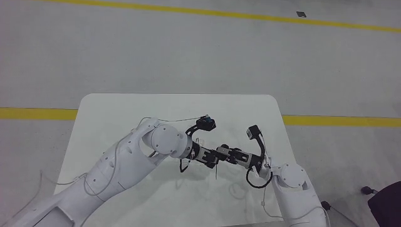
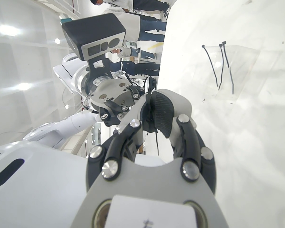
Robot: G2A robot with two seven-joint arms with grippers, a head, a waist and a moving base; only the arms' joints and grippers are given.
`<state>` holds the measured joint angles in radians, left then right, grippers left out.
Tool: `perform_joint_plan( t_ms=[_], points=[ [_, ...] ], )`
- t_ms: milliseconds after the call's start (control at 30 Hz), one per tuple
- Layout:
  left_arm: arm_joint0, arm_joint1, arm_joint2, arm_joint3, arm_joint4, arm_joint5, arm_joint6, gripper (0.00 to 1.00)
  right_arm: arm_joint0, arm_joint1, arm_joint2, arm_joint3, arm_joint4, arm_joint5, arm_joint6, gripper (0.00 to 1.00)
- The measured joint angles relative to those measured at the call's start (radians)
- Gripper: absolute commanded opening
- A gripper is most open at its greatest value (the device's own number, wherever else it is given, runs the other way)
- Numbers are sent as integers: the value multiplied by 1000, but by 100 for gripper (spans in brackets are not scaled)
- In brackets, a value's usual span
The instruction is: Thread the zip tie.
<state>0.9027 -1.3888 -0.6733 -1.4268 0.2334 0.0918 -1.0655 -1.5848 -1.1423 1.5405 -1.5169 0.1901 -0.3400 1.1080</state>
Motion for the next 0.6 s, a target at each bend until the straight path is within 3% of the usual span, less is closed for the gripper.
perform_joint_plan(
  t_ms=[567,600],
  points=[
    [-5,15,10,-6,-11,12,18,0,-12,1,10,-9,7,0,-17,0],
    [-5,16,10,-7,-12,12,19,25,-12,1,10,-10,6,0,-18,0]
  ],
)
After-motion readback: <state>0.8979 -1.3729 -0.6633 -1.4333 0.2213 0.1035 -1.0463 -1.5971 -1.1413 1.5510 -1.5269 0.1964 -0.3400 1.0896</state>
